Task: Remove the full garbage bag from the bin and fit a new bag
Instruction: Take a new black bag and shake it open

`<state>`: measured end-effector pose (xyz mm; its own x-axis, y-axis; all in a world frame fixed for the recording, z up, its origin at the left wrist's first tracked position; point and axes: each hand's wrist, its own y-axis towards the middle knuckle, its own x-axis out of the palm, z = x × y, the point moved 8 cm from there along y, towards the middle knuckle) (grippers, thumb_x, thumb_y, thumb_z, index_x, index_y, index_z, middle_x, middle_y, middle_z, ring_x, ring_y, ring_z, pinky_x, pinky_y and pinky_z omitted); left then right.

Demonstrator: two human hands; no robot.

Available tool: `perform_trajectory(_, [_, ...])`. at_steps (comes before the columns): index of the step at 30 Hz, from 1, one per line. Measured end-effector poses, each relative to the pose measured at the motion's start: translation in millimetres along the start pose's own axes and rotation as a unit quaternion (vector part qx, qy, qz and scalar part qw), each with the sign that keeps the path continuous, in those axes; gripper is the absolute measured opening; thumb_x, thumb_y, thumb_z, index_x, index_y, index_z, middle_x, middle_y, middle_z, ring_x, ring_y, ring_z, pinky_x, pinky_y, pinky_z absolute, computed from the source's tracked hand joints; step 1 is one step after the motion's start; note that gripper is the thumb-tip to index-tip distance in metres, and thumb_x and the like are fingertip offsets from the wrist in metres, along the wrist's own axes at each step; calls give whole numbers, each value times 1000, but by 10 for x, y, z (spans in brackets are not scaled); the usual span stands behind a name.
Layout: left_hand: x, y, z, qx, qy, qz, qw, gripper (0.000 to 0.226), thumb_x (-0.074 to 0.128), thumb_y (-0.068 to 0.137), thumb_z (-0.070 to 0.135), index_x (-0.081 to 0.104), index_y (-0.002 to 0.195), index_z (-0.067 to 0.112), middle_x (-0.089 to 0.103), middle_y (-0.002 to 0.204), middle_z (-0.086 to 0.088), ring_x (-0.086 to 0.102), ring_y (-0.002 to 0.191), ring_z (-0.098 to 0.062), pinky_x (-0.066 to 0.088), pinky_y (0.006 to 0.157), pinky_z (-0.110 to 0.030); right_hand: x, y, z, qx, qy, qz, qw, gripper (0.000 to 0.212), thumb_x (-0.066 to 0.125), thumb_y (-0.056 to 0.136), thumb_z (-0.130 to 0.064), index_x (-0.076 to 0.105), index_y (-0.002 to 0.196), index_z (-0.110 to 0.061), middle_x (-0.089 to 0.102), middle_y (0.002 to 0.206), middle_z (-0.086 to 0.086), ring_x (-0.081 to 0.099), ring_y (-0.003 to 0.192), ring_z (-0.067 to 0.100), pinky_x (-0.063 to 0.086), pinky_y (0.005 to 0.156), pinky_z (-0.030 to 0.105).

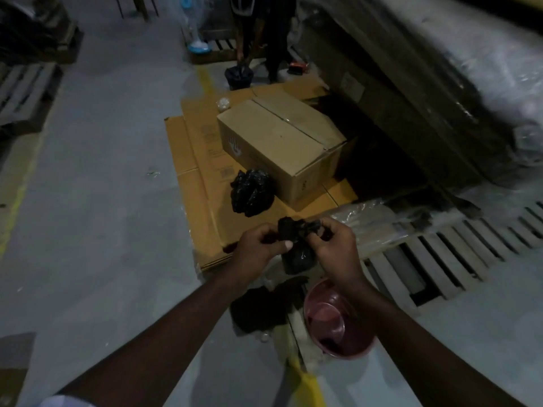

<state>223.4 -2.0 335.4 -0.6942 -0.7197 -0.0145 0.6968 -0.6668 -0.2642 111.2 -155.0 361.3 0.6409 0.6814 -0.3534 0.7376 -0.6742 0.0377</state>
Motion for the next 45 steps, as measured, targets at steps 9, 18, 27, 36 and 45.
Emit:
perform_trajectory(9, [436, -292, -74, -106, -168, -25, 980, 62, 89, 69, 12, 65, 125, 16, 77, 120, -10, 75, 110, -32, 63, 90, -50, -468, -418, 131, 82, 146, 12, 986, 15, 83, 87, -19, 77, 98, -11, 79, 90, 14, 78, 87, 36, 65, 76, 50])
perform_trajectory(18, [759, -556, -65, -151, -164, -131, 966, 58, 86, 73, 12, 69, 128, 15, 78, 124, -11, 75, 113, -32, 62, 94, -52, -968, -797, 473, 164, 225, 43, 960, 33, 85, 83, -11, 72, 109, 5, 79, 99, 23, 77, 91, 41, 64, 73, 44])
perform_trajectory(27, [942, -530, -350, -181, -168, -127, 961, 49, 79, 85, 2, 65, 132, 6, 72, 131, -24, 68, 123, -46, 51, 109, -65, -1350, -1015, 817, 185, 252, 85, 946, 12, 78, 87, 2, 76, 95, -7, 82, 85, 6, 76, 72, 16, 62, 64, 25])
perform_trajectory(36, [1118, -604, -400, -186, -171, -153, 955, 50, 76, 88, 4, 64, 136, 6, 73, 133, -17, 70, 123, -37, 57, 104, -53, -1659, -1115, 1029, 204, 263, 97, 938, 18, 79, 86, -4, 78, 104, -5, 81, 99, 15, 77, 84, 24, 63, 70, 31])
perform_trajectory(45, [1102, -537, -388, -188, -158, -153, 957, 66, 84, 82, 3, 59, 142, 11, 67, 141, -17, 65, 129, -41, 49, 110, -66, -1989, -1148, 1072, 207, 269, 94, 936, 14, 79, 86, -9, 77, 100, -9, 82, 95, 10, 78, 80, 20, 62, 62, 28])
